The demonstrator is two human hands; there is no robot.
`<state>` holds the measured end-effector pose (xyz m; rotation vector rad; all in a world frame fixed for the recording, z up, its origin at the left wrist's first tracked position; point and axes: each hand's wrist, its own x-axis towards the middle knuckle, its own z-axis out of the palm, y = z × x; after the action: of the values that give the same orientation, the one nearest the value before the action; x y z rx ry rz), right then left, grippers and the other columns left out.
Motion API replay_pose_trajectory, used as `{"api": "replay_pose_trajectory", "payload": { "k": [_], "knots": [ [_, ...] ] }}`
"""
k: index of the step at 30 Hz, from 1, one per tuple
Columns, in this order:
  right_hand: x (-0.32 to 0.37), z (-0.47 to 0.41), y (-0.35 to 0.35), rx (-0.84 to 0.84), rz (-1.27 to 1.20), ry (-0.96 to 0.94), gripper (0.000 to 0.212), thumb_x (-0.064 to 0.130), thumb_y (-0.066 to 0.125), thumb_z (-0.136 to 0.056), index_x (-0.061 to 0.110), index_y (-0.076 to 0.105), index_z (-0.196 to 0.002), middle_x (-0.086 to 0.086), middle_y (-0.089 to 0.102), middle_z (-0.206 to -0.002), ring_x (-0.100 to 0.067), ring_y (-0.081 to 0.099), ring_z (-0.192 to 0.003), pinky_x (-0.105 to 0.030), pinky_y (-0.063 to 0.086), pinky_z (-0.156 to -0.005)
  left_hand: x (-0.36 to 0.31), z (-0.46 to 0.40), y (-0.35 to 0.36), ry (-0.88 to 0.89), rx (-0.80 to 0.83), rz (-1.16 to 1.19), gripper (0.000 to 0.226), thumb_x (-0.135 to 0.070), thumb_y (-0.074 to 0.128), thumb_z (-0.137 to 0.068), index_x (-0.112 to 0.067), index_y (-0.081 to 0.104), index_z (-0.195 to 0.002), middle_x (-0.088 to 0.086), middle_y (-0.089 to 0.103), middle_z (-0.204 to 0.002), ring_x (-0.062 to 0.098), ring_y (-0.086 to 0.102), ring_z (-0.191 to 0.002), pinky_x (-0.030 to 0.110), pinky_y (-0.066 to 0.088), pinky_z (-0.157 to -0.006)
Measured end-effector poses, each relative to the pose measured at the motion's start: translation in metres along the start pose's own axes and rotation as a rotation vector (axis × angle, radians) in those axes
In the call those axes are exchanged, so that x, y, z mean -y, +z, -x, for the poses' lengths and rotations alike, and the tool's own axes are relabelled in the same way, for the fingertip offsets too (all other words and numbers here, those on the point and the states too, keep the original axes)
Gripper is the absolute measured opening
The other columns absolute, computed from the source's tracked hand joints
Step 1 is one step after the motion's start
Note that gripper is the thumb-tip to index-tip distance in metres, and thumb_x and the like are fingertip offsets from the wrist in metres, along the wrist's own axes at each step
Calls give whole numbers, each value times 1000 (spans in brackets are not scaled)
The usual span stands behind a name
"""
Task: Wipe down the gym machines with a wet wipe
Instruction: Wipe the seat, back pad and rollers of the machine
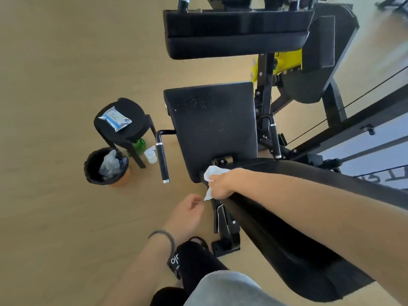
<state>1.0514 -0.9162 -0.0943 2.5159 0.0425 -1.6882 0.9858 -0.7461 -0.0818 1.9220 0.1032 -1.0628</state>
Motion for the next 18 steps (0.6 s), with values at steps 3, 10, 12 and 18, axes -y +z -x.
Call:
{"api": "replay_pose_trajectory", "payload": {
  "k": [3, 10, 12, 18],
  "knots": [
    [-2, -18, -8, 25, -30, -54, 57, 37, 33, -103, 18, 31, -157, 0, 23, -164, -34, 28, -148, -50, 31, -117, -11, -31, -5, 13, -12, -48, 34, -31, 38, -106, -25, 49, -138, -7, 58, -123, 3, 55, -95, 18, 41, -74],
    [-34, -78, -11, -85, -269, -34, 70, 49, 15, -92, 19, 45, -147, -11, 40, -157, -41, 41, -138, -58, 31, -113, -30, -113, -13, -189, 62, -25, 37, -35, 37, -104, -28, 48, -139, -4, 55, -133, 16, 52, -123, 36, 42, -107],
    [-43, -95, -5, -99, -319, -24, 70, 46, 14, -91, 18, 46, -146, -15, 45, -153, -41, 45, -135, -54, 37, -109, -37, -134, -11, -234, 109, -1, 36, -35, 36, -105, -27, 48, -138, -4, 53, -131, 16, 50, -123, 34, 39, -107],
    [-67, -100, 11, -174, -349, 81, 46, 32, 26, -104, 23, 57, -137, -12, 58, -138, -35, 51, -126, -44, 37, -105, -49, -190, 13, -279, 246, -175, 44, -36, 37, -104, -26, 43, -147, 1, 49, -144, 25, 47, -132, 42, 37, -114]
  ]
}}
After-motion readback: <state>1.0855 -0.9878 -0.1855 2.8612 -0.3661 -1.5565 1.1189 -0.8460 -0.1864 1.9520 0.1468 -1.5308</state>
